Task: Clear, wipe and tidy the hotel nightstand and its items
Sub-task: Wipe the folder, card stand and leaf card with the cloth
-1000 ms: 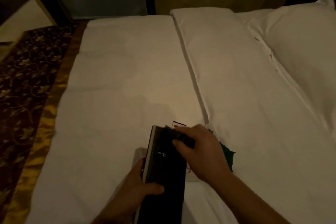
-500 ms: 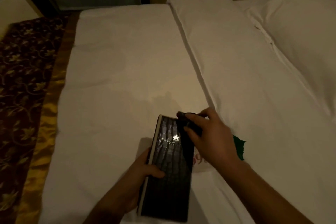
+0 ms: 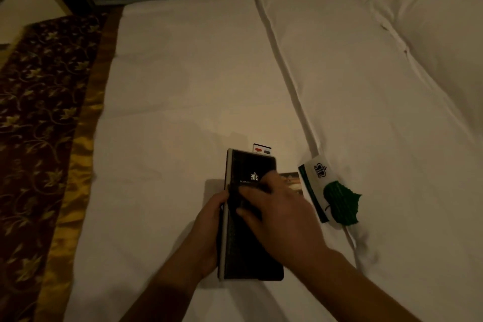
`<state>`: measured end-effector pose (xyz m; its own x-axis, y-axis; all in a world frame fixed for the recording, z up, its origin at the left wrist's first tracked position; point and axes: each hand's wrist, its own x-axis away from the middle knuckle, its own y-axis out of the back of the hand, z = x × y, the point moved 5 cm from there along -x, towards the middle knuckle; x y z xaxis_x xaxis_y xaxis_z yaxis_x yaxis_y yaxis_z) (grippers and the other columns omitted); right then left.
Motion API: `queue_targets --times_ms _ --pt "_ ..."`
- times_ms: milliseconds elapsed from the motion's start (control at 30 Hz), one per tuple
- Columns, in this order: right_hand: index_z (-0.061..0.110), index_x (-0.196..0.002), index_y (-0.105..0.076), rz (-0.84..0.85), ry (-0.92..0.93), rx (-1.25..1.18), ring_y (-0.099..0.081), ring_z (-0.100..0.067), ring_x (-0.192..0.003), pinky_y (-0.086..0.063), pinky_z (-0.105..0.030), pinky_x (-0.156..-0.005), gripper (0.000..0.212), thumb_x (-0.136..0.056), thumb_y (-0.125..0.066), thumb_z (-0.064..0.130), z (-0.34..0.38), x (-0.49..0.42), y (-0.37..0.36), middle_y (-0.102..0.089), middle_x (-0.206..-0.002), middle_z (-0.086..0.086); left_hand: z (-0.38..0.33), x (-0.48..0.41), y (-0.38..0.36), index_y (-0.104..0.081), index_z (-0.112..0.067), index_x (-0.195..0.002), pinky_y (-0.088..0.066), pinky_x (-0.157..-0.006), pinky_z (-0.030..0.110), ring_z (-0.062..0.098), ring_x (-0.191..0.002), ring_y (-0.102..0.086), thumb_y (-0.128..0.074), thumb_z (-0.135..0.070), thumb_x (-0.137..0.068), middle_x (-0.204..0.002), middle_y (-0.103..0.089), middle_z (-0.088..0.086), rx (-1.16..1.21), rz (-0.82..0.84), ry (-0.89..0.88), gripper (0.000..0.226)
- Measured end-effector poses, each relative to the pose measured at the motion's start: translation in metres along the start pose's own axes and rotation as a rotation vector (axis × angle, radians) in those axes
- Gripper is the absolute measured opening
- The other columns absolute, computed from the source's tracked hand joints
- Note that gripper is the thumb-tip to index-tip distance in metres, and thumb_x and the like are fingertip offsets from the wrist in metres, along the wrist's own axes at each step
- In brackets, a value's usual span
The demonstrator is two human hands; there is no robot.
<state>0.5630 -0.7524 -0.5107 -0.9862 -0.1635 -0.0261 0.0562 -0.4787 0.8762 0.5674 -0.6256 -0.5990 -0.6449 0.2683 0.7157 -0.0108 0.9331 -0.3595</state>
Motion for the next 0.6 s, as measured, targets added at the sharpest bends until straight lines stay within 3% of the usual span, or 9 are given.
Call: queue_targets --times_ms 67,133,200,333,400,467,500,600 --pt "0.044 -0.123 -0.051 0.099 0.107 -0.008 -0.06 -0.014 -0.09 -0.056 -0.029 -0.071 0.035 -0.088 -0.051 0.05 0.018 0.023 -0.013 -0.048 -0.118 0.005 0.0 -0.003 -0.003 -0.08 -0.016 -0.102 -0.06 -0.065 0.033 0.031 -0.089 -0.076 -0.058 -0.049 -0.081 -0.101 -0.077 0.018 0.01 -0.014 -0.001 0.045" --pt "0.045 -0.117 -0.054 0.216 0.174 -0.043 -0.062 -0.012 -0.079 -0.057 -0.029 -0.059 0.032 -0.086 -0.051 0.052 0.027 0.055 -0.02 -0.054 -0.111 0.005 0.0 -0.006 -0.001 -0.081 -0.012 -0.095 -0.061 -0.064 0.033 0.03 -0.086 -0.077 -0.062 -0.047 -0.078 -0.097 -0.078 0.019 0.055 -0.03 -0.002 0.043" --pt "0.043 -0.115 -0.057 0.195 0.215 -0.014 -0.064 -0.012 -0.075 -0.057 -0.028 -0.053 0.032 -0.084 -0.055 0.05 0.014 0.067 -0.018 -0.06 -0.106 0.004 0.003 -0.007 0.0 -0.081 -0.012 -0.099 -0.061 -0.066 0.035 0.031 -0.089 -0.076 -0.063 -0.048 -0.081 -0.101 -0.077 0.019 0.081 -0.033 0.001 0.044" --pt "0.038 -0.118 -0.061 0.052 -0.054 -0.008 -0.064 -0.013 -0.079 -0.058 -0.027 -0.059 0.039 -0.08 -0.065 0.046 -0.029 0.056 0.002 -0.059 -0.108 0.004 0.013 -0.01 0.003 -0.081 -0.019 -0.097 -0.061 -0.064 0.037 0.032 -0.089 -0.076 -0.053 -0.059 -0.088 -0.103 -0.077 0.019 0.057 -0.091 0.022 0.05" --pt "0.039 -0.119 -0.057 0.101 0.075 0.028 -0.062 -0.012 -0.081 -0.057 -0.027 -0.058 0.038 -0.082 -0.059 0.049 -0.018 0.059 -0.007 -0.058 -0.109 0.004 0.014 -0.01 0.0 -0.082 -0.017 -0.095 -0.062 -0.067 0.039 0.033 -0.087 -0.076 -0.053 -0.057 -0.088 -0.101 -0.077 0.019 0.027 -0.089 0.042 0.05" --pt "0.038 -0.116 -0.056 0.132 0.241 0.097 -0.062 -0.012 -0.078 -0.056 -0.026 -0.055 0.036 -0.082 -0.054 0.05 -0.011 0.064 -0.016 -0.058 -0.108 0.004 0.012 -0.008 -0.002 -0.075 -0.016 -0.112 -0.06 -0.079 0.045 0.037 -0.097 -0.074 -0.064 -0.048 -0.086 -0.109 -0.075 0.02 -0.006 -0.069 0.02 0.043" --pt "0.038 -0.115 -0.057 0.112 0.24 0.135 -0.062 -0.011 -0.077 -0.055 -0.024 -0.055 0.035 -0.082 -0.053 0.049 -0.018 0.058 -0.013 -0.058 -0.108 0.005 0.01 -0.008 -0.001 -0.069 -0.016 -0.121 -0.059 -0.082 0.048 0.039 -0.102 -0.072 -0.07 -0.041 -0.084 -0.113 -0.074 0.02 -0.014 -0.054 -0.015 0.044" --pt "0.039 -0.116 -0.063 -0.091 -0.118 0.114 -0.062 -0.013 -0.078 -0.049 -0.022 -0.058 0.033 -0.084 -0.06 0.045 -0.064 0.023 0.013 -0.058 -0.104 0.006 0.008 -0.003 -0.003 -0.063 -0.016 -0.129 -0.059 -0.083 0.046 0.038 -0.108 -0.07 -0.077 -0.033 -0.078 -0.119 -0.072 0.018 -0.053 -0.001 -0.08 0.056"
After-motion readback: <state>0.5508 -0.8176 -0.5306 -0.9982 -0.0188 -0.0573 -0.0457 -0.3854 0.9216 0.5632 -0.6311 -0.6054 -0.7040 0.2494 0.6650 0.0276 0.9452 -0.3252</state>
